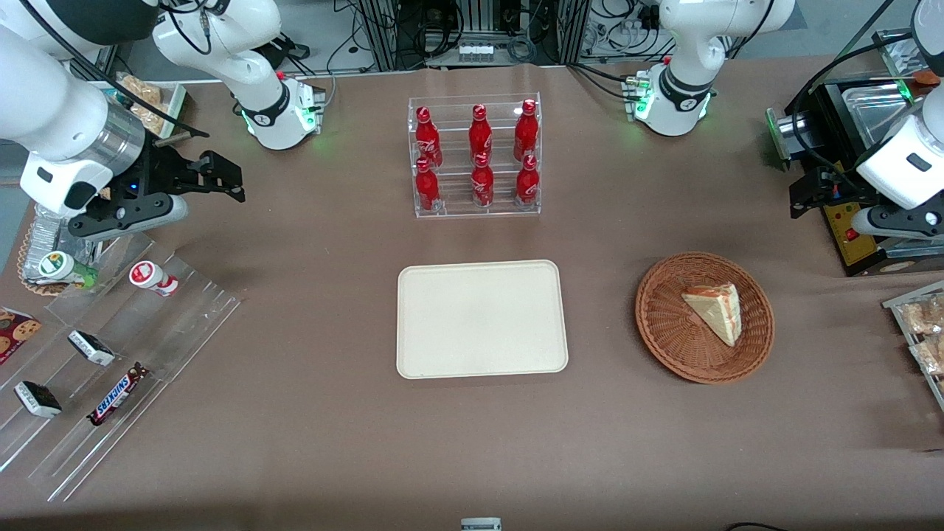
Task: Place sandwich from basket to tray
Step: 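Lower the left gripper into the wicker basket and grasp the sandwich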
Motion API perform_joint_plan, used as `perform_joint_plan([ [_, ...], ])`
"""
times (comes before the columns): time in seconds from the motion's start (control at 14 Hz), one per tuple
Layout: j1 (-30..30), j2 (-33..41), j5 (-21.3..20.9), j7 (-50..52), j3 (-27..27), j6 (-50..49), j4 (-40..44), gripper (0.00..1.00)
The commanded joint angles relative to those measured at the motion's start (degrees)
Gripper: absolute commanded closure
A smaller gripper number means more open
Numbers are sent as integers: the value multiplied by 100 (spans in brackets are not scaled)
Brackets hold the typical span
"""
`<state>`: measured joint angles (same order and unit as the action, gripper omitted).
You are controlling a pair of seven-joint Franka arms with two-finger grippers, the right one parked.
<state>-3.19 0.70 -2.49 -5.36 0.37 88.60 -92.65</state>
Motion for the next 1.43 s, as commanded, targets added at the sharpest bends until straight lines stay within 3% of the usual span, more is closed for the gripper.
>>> perform_joint_plan([
  [0.0, 65, -26, 82, 79, -55, -97, 63, 0],
  [0.5, 73, -35, 47, 96, -55, -150, 63, 0],
  [0.71, 65, -429, -6, 263, -55, 78, -147, 0],
  [1.36, 301, -492, 29, 569, -37, 3837, -3081, 0],
])
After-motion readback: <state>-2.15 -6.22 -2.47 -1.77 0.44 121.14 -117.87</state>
